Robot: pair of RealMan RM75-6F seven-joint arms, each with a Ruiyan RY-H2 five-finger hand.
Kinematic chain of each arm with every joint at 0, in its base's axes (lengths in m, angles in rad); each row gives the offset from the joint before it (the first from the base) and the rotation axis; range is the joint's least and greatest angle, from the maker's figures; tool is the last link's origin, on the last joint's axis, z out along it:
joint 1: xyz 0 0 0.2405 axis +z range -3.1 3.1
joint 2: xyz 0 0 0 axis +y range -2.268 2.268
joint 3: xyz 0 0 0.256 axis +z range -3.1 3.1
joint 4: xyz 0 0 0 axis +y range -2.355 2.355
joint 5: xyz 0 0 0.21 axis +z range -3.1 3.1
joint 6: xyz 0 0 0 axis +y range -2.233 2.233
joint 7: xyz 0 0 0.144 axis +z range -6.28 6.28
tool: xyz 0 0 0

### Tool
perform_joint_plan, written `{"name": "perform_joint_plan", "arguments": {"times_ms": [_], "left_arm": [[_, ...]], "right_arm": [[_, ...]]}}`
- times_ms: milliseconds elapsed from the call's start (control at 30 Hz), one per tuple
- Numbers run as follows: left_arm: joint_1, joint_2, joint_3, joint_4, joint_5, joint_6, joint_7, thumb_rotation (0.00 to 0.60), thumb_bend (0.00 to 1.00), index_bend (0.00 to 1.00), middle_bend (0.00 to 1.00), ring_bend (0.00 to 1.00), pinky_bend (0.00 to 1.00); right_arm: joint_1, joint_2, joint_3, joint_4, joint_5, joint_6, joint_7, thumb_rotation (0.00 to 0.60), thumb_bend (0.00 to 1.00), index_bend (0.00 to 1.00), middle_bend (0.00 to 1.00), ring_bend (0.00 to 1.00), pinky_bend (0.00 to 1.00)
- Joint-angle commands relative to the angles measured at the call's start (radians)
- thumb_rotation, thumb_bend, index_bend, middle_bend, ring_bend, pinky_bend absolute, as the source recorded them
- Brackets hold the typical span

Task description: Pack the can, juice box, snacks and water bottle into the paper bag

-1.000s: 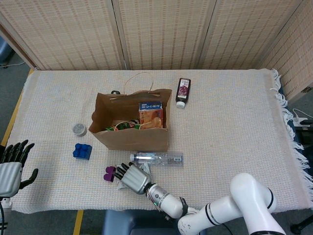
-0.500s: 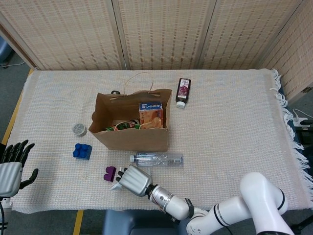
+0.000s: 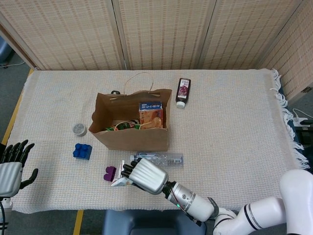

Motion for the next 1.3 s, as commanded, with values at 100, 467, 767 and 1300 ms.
{"name": "perform_joint_plan", "arguments": {"times_ms": [100,467,767,1300], "left_arm": [[0.001,-0.003,-0.001,-0.002,-0.003,0.003,0.009,0.6,0.37,0.1,0.0,0.0,0.0],[0.001,-0.004,-0.003,-0.004,-0.006,0.002,0.01,0.6,0.37,0.1,0.0,0.0,0.0],[0.0,-0.001,-0.002,-0.002,-0.003,0.0,0.0,0.6,0.37,0.1,0.0,0.0,0.0],[0.0,-0.001,-0.001,-0.002,-0.002,0.0,-0.002,0.6,0.37,0.1,0.0,0.0,0.0]], "right_arm": [[-0.04,0.087,0.044,-0.073,-0.082,0.042,0.079,0.6,0.4,0.54,0.5,0.49,0.64],[-0.022,0.17,0.25,-0.089,0.024,0.063,0.163,0.6,0.4,0.54,0.5,0.49,0.64],[0.022,0.163,0.36,-0.042,0.167,0.077,0.141,0.6,0.4,0.54,0.5,0.49,0.64],[0.037,0.104,0.347,0.134,0.252,0.109,0.084,0.6,0.4,0.52,0.51,0.49,0.64]]}}
